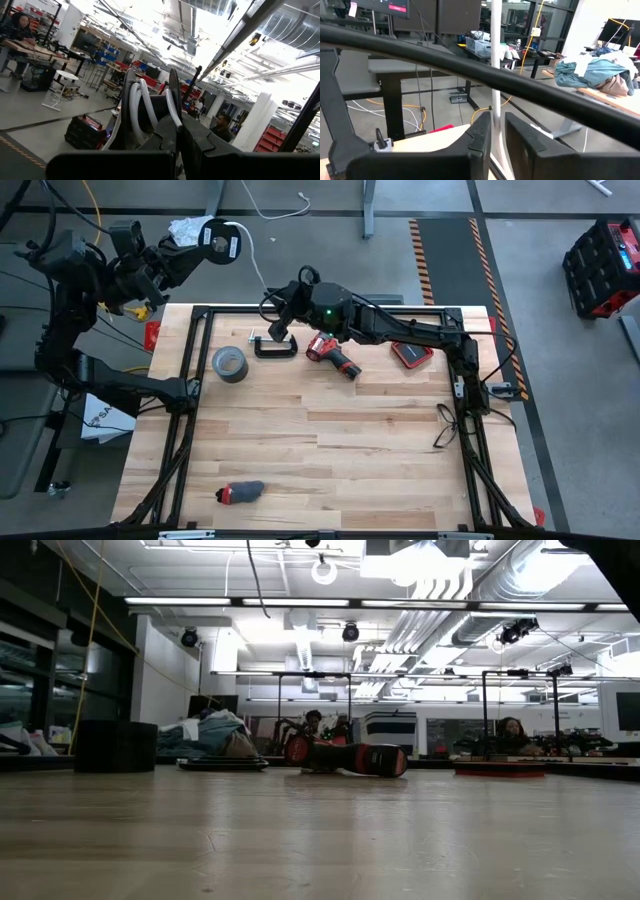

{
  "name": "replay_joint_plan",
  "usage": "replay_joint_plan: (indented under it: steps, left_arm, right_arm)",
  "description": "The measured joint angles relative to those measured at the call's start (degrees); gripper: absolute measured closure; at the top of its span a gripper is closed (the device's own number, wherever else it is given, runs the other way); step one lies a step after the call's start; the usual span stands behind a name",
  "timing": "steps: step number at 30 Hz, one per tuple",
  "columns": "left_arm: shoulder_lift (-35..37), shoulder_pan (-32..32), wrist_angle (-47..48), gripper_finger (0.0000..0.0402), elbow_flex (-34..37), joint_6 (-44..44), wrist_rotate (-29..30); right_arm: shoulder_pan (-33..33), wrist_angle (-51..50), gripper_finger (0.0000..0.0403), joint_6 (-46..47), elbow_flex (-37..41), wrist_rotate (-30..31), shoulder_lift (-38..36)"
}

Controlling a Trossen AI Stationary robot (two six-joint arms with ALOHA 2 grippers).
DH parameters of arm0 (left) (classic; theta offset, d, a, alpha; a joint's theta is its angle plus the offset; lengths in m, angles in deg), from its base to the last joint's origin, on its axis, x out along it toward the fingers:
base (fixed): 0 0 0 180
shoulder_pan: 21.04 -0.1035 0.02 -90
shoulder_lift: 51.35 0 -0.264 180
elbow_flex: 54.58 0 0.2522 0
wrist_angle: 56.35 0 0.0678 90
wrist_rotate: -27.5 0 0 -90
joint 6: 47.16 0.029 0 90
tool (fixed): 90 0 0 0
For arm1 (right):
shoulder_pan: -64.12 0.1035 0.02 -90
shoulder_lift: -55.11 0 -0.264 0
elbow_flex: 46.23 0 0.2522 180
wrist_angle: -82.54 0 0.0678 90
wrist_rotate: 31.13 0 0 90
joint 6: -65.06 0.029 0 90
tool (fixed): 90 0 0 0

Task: Coil cords
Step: Coil the white cable wire into the black spool

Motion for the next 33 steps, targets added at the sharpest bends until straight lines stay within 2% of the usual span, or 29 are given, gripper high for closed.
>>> replay_joint_plan:
  steps: [5, 14, 24, 30, 33]
  left_arm:
    - [0.0, 0.0, 0.0, 0.0401, 0.0, -0.1, 0.0]
    - [-0.4, 0.0, 3.7, 0.0401, 0.0, -8.1, 0.2]
    - [-2.0, 0.0, 3.5, 0.0402, 0.0, -11.2, 7.1]
    - [-5.5, 0.0, 5.0, 0.0401, 0.0, -20.2, 2.8]
    - [-6.6, 0.0, 10.0, 0.0402, 0.0, -24.7, -0.2]
  right_arm:
    - [0.0, -1.0, 0.0395, 0.0, 0.0, 0.0, 0.0]
    - [3.4, 0.7, 0.0402, 1.5, 0.0, -4.1, 0.0]
    - [9.4, 6.6, 0.0403, -3.9, 0.0, -4.1, -0.1]
    - [10.5, 7.6, 0.0403, -4.1, 0.0, -4.5, -0.1]
    - [11.4, 7.4, 0.0403, -4.1, 0.0, -4.6, -0.1]
